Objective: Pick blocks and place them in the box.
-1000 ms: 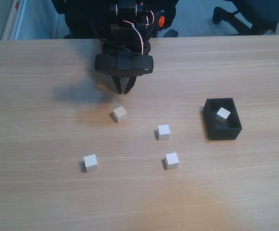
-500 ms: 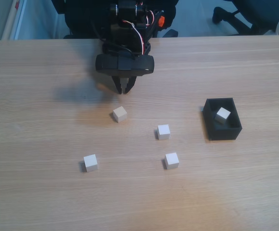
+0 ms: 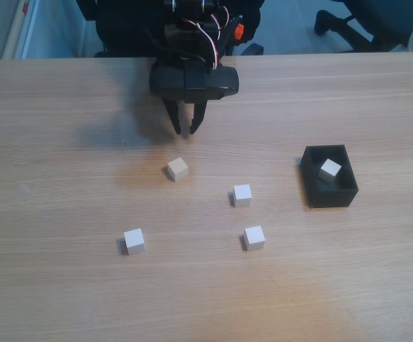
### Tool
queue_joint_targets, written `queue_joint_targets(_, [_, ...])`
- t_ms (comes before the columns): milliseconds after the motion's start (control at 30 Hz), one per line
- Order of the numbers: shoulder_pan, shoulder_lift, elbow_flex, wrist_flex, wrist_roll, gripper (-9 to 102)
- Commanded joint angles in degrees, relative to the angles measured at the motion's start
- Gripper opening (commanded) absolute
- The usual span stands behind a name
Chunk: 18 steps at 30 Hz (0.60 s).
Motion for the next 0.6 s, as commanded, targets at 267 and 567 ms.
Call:
queue_joint_targets(267, [-0.53,-13.18,-8.53,-13.97,1.49,16])
queue_joint_targets(567, [3.69,-22.15,-6.68,-27.60,-5.71,17])
